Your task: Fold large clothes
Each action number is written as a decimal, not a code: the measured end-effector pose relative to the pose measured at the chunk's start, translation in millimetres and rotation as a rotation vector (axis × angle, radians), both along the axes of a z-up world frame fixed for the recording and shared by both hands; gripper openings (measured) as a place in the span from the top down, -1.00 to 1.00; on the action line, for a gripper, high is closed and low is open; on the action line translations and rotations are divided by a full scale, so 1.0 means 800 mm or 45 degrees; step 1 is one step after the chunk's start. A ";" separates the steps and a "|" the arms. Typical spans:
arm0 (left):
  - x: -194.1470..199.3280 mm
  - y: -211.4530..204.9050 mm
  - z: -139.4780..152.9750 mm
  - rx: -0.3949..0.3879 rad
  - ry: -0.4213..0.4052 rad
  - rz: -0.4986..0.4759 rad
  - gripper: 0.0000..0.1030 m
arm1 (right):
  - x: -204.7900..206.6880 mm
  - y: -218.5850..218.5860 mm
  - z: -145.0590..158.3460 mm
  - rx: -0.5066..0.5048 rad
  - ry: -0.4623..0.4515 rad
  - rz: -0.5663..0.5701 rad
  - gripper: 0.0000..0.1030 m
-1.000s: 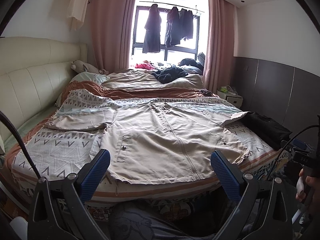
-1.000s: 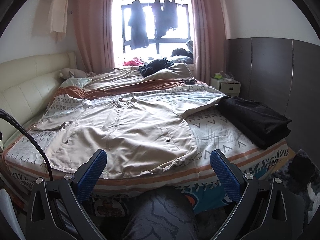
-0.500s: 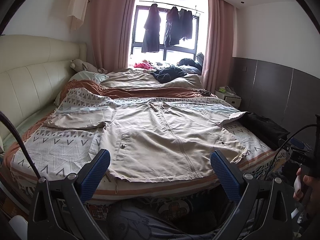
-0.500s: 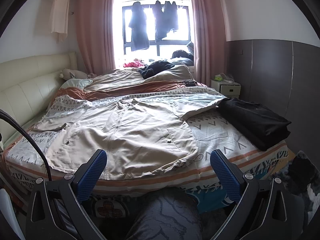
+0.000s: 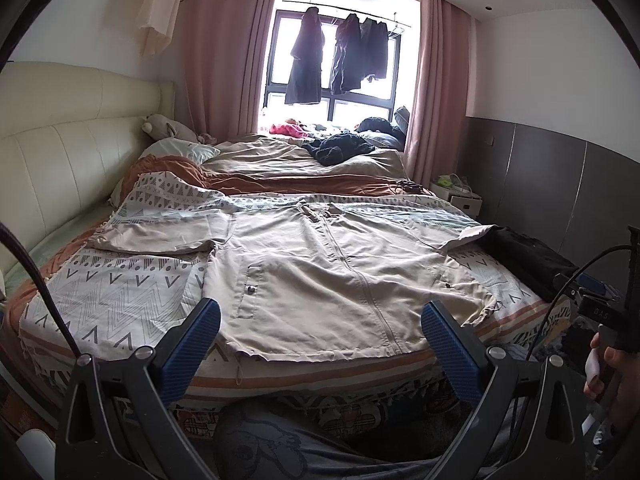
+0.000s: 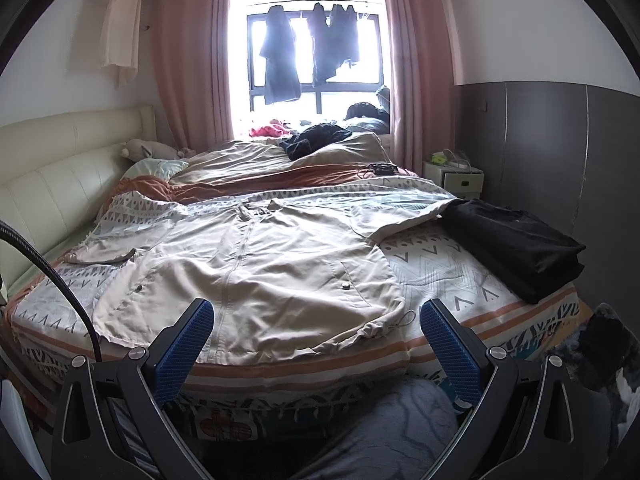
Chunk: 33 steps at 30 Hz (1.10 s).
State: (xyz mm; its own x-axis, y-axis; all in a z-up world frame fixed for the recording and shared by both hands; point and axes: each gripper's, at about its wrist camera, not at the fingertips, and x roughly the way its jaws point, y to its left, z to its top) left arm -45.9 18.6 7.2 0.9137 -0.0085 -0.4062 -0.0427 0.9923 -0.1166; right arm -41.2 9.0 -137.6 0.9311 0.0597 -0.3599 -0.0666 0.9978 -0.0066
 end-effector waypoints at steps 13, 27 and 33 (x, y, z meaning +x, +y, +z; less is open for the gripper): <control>0.002 0.031 -0.006 -0.021 0.016 -0.028 -0.99 | 0.018 0.016 -0.009 0.018 0.014 -0.002 -1.00; 0.021 0.085 -0.007 -0.039 0.028 0.005 -0.99 | 0.058 0.058 -0.005 0.049 0.006 -0.026 -1.00; 0.047 0.118 -0.011 -0.075 0.023 0.122 -0.99 | 0.104 0.092 -0.010 -0.018 0.011 0.069 -1.00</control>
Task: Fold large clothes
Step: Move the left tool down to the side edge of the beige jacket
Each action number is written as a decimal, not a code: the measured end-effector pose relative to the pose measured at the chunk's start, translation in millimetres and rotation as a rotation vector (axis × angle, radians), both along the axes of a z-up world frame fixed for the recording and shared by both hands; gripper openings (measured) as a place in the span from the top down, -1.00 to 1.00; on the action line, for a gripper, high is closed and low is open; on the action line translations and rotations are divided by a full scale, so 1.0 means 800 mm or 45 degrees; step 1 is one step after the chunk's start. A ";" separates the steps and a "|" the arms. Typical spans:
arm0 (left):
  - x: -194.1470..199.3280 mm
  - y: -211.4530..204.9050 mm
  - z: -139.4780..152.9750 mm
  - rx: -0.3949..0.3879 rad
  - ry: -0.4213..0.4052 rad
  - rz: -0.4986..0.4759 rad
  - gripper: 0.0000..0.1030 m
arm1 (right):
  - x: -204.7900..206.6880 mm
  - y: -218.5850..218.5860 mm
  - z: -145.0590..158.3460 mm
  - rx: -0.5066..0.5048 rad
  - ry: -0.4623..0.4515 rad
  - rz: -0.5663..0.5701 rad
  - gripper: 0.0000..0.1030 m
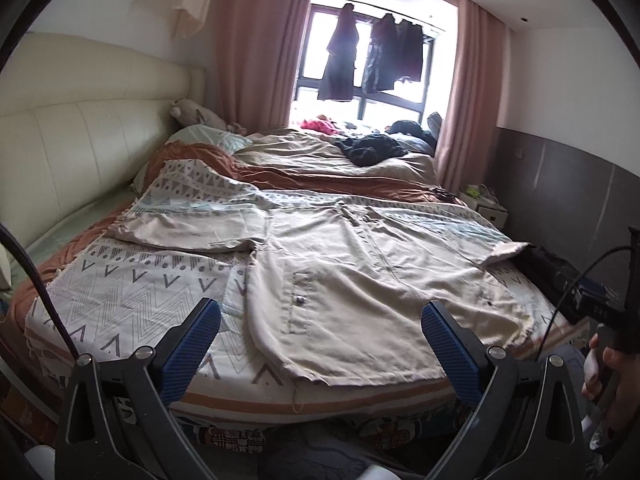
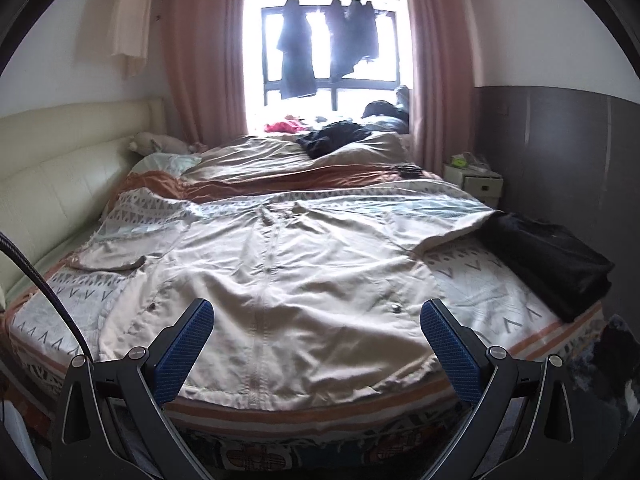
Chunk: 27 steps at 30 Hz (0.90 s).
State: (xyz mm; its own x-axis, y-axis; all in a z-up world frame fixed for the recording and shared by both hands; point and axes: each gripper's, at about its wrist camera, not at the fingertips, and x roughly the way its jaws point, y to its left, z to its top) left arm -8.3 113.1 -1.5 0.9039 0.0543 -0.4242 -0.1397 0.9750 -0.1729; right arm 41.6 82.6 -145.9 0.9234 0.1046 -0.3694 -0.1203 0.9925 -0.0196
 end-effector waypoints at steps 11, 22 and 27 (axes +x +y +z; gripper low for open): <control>0.065 0.041 -0.012 -0.024 0.116 0.161 -0.99 | 0.078 0.016 -0.015 -0.035 -0.029 0.231 -1.00; 0.131 0.085 -0.031 -0.101 0.215 0.294 -0.99 | 0.175 0.003 -0.035 0.005 0.141 0.271 -1.00; 0.157 0.115 -0.045 -0.166 0.256 0.360 -0.99 | 0.230 0.007 -0.023 0.048 0.217 0.289 -1.00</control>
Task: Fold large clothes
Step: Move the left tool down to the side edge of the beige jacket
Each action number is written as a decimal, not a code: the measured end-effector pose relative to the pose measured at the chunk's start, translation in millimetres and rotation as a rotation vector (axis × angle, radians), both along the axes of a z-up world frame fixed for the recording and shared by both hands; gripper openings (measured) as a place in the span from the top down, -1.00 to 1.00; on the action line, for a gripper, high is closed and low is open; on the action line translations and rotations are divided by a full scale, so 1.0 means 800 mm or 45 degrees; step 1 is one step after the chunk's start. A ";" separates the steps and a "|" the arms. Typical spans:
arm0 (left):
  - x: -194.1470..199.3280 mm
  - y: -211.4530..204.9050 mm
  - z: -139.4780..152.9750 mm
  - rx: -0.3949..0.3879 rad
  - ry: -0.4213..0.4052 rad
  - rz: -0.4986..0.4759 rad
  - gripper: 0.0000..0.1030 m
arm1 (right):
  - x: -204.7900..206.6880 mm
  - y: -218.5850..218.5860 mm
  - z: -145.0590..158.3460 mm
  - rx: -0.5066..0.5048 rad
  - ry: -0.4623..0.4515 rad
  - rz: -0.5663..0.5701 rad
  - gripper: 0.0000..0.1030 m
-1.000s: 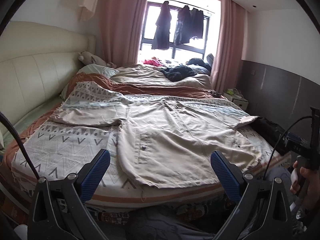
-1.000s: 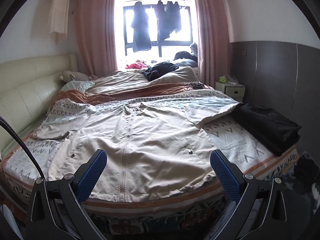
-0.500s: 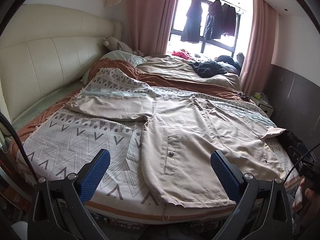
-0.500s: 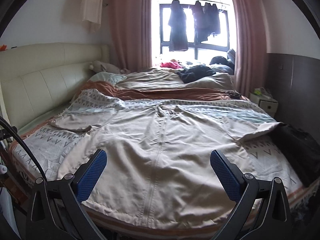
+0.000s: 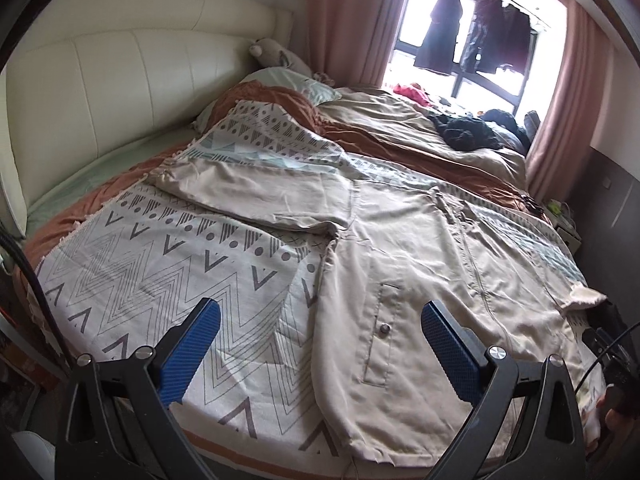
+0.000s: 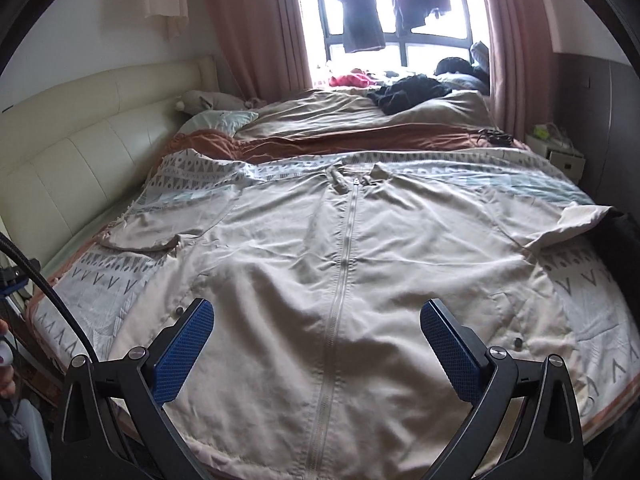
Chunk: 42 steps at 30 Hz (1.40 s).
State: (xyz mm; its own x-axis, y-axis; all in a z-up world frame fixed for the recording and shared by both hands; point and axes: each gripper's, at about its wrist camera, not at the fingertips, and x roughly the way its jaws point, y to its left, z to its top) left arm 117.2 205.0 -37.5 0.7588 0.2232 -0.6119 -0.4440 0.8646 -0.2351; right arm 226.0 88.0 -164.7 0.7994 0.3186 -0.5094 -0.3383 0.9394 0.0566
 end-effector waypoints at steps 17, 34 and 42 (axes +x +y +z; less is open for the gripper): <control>0.090 0.135 -0.028 -0.215 -0.014 0.238 -0.62 | 0.152 0.035 0.015 0.031 0.175 0.097 -1.00; 0.187 0.303 -0.125 -0.530 0.039 0.369 -0.03 | 0.278 0.107 -0.033 0.007 0.301 0.106 -0.88; 0.222 0.377 -0.190 -0.619 0.121 0.475 0.08 | 0.313 0.154 -0.058 0.001 0.344 0.157 -0.88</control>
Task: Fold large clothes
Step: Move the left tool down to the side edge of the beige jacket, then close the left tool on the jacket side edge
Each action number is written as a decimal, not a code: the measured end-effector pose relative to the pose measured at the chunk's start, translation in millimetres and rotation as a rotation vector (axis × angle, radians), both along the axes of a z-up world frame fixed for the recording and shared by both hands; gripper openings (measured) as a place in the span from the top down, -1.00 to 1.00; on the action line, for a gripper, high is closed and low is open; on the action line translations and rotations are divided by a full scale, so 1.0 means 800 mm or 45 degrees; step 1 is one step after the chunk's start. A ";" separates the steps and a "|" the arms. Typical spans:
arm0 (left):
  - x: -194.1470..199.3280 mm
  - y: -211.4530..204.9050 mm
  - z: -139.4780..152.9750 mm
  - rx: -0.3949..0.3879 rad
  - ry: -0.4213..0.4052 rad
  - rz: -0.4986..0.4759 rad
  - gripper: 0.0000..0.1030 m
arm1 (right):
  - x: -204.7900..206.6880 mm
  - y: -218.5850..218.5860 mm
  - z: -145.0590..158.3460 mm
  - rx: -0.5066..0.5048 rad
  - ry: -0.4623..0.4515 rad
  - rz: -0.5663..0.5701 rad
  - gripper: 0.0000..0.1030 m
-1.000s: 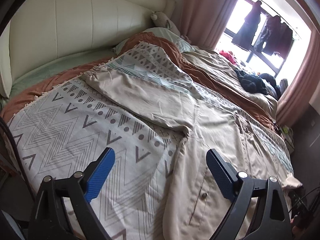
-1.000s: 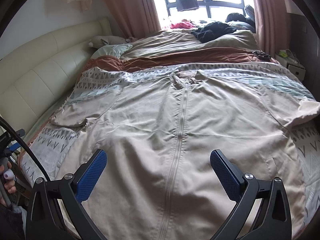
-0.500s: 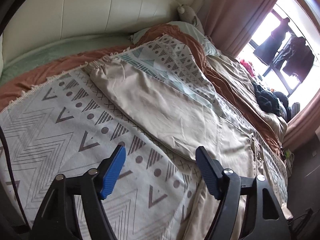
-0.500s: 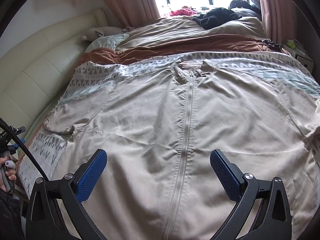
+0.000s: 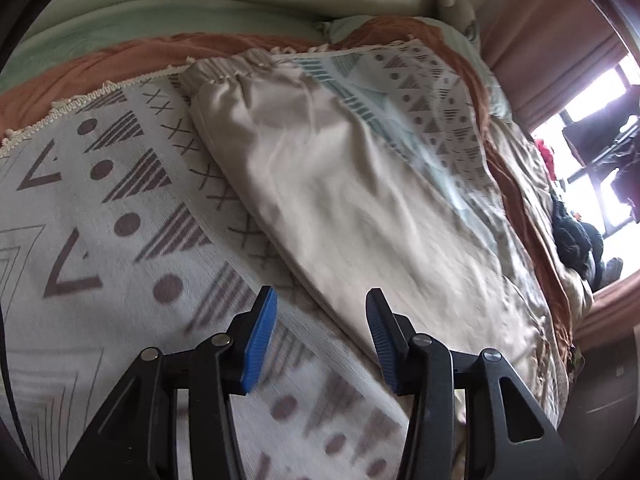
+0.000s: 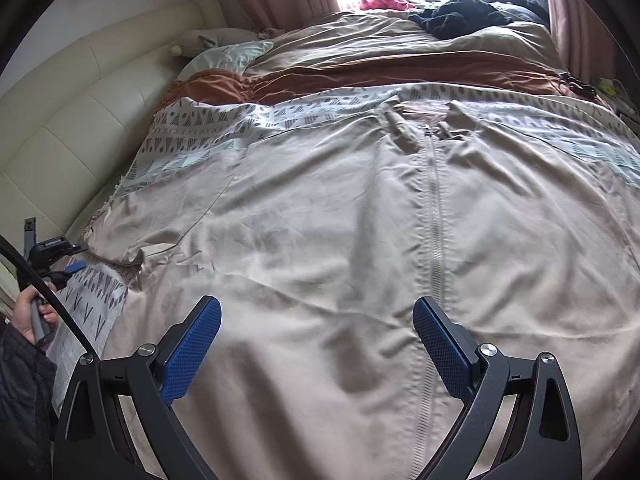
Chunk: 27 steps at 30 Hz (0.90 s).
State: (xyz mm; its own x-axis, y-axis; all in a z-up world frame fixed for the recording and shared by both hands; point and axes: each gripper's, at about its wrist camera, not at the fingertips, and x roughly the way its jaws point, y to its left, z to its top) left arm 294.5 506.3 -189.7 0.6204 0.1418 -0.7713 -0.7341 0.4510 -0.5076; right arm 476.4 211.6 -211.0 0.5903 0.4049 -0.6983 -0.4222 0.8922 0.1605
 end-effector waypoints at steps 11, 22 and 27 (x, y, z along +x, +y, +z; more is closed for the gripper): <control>0.024 0.062 -0.001 0.024 -0.015 0.020 0.89 | 0.043 0.076 -0.036 0.023 0.090 0.059 -0.56; 0.029 0.014 0.149 0.214 -0.267 -0.165 0.91 | 0.092 0.177 -0.079 0.194 0.241 0.189 -0.07; 0.038 -0.022 0.214 0.287 -0.343 -0.286 0.91 | 0.110 0.215 -0.108 0.202 0.311 0.226 0.03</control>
